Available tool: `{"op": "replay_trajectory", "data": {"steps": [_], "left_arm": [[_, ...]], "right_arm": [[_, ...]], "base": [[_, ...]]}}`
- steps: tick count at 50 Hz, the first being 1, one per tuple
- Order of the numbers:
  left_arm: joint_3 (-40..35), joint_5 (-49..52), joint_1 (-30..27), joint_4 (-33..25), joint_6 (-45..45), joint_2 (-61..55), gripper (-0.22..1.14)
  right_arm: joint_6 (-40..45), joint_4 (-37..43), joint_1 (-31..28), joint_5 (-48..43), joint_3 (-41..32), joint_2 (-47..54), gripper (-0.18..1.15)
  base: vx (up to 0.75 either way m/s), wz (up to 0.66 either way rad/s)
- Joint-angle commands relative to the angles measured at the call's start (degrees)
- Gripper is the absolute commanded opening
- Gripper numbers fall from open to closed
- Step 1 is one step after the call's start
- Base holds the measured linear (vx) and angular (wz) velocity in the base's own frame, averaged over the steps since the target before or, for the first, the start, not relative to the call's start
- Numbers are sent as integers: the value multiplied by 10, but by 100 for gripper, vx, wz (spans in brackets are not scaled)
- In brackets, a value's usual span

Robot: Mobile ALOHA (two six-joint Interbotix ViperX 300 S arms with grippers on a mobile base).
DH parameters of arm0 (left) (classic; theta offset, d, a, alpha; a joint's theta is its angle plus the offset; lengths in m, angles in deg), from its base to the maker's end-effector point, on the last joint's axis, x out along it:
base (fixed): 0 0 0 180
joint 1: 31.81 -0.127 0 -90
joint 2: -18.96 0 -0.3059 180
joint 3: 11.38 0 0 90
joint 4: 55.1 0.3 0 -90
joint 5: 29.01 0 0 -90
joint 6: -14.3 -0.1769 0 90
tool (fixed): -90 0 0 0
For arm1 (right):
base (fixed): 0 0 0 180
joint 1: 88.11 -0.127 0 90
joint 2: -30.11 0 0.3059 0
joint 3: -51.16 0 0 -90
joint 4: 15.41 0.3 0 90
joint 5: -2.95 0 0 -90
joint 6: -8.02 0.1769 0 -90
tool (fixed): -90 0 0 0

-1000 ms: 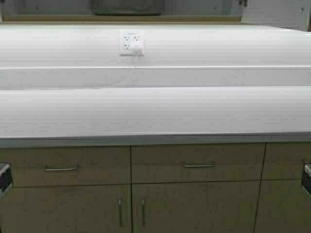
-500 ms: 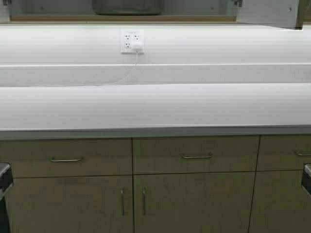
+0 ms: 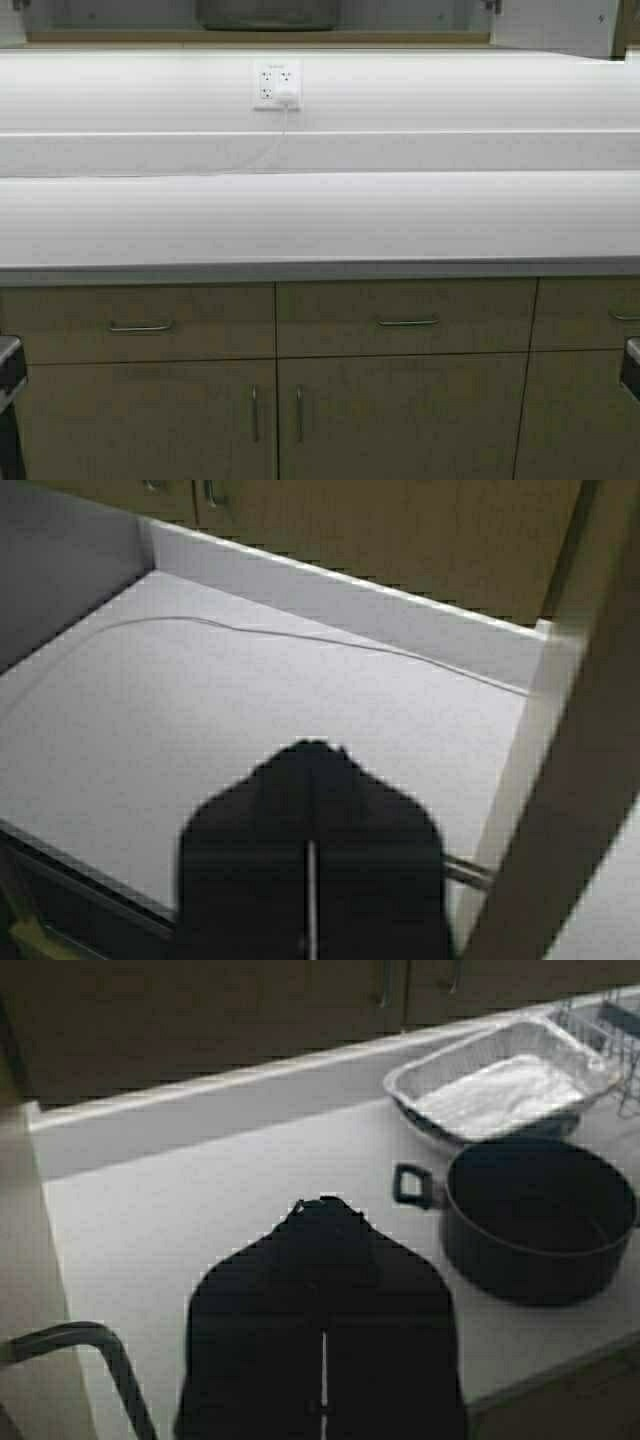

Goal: Open the cabinet, put the pot inside, then close it

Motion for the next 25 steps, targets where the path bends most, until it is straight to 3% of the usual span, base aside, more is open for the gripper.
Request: {"op": "replay_trajectory", "data": {"steps": [1,13,25], "left_arm": [[-17,-11,24,-25,-3,-13,3],[-7,-15,89,-26,-4,-15,3],[65,-18,155,-25,-5,66,3]], "right_arm": [[-1,5,-36,-10,-34,7,8],[-2,5,-98,-10,-56,14,8],[-7,2,-181,-10,-23,-26,8]], "base": [[1,-1],[1,0],[0,0]]}}
